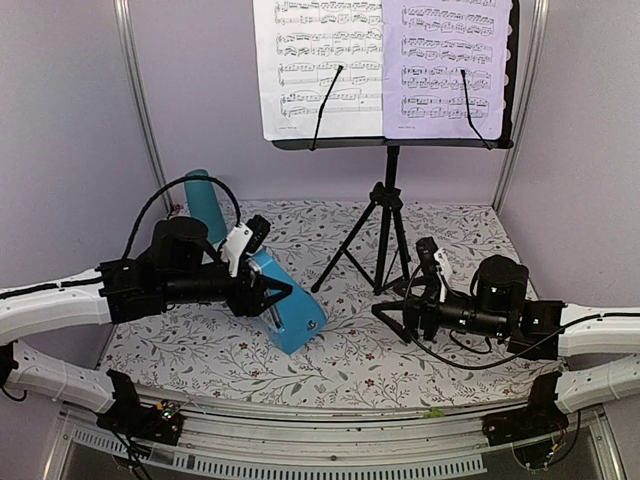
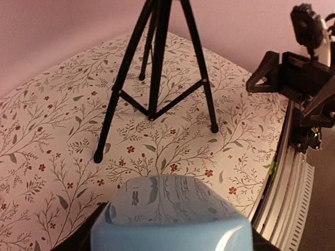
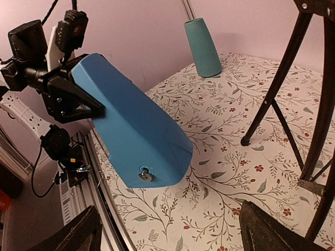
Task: Set up the instrument practice props
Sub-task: Pick up the metronome from the center of the board, then screw the knob on the metronome onto the metronome.
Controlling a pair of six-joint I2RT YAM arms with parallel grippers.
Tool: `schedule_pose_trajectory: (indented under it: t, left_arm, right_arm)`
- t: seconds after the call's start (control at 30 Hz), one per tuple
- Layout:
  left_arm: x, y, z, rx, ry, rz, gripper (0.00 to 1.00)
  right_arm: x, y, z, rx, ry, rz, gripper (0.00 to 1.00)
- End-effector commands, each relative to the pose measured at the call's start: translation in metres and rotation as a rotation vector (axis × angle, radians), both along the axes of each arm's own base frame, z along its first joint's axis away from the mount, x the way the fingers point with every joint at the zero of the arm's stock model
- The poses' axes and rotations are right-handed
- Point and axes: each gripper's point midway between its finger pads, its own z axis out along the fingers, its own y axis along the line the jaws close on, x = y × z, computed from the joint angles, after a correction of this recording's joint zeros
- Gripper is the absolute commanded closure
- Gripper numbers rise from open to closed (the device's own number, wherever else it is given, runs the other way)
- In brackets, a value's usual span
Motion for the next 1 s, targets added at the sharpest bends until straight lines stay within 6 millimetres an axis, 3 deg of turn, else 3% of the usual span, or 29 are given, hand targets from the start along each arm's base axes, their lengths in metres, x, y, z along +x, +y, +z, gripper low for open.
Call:
schedule_pose_trajectory:
  t: [0.0, 0.2, 0.5, 0.83, 0.97]
  left_arm:
    - [-0.020, -0.031, 0.091, -0.142, -0.238, -0.074, 0.99]
    - [-0.047, -0.056, 0.138, -0.133, -0.412, -0.126, 1.00]
    - [-0.077, -0.063, 0.215, -0.219, -0.616, -0.159, 1.00]
    - [-0.085, -0.078, 0.248, -0.257, -0.713, -0.176, 1.00]
    - [-0.087, -0.087, 0.252, -0.263, -0.727, -0.182, 1.00]
  right_arm:
    - [-0.012, 0.019, 0.040, 0.198, 0.044, 0.096, 0.10]
    - [-0.043, 0.027, 0.058, 0.338, 0.128, 0.274, 0.25]
    - [-0.058, 0.012, 0.096, 0.484, 0.041, 0.328, 0.30]
    - [-0.058, 0.009, 0.139, 0.552, -0.040, 0.337, 0.33]
    - [-0.056, 0.007, 0.142, 0.552, -0.055, 0.315, 0.34]
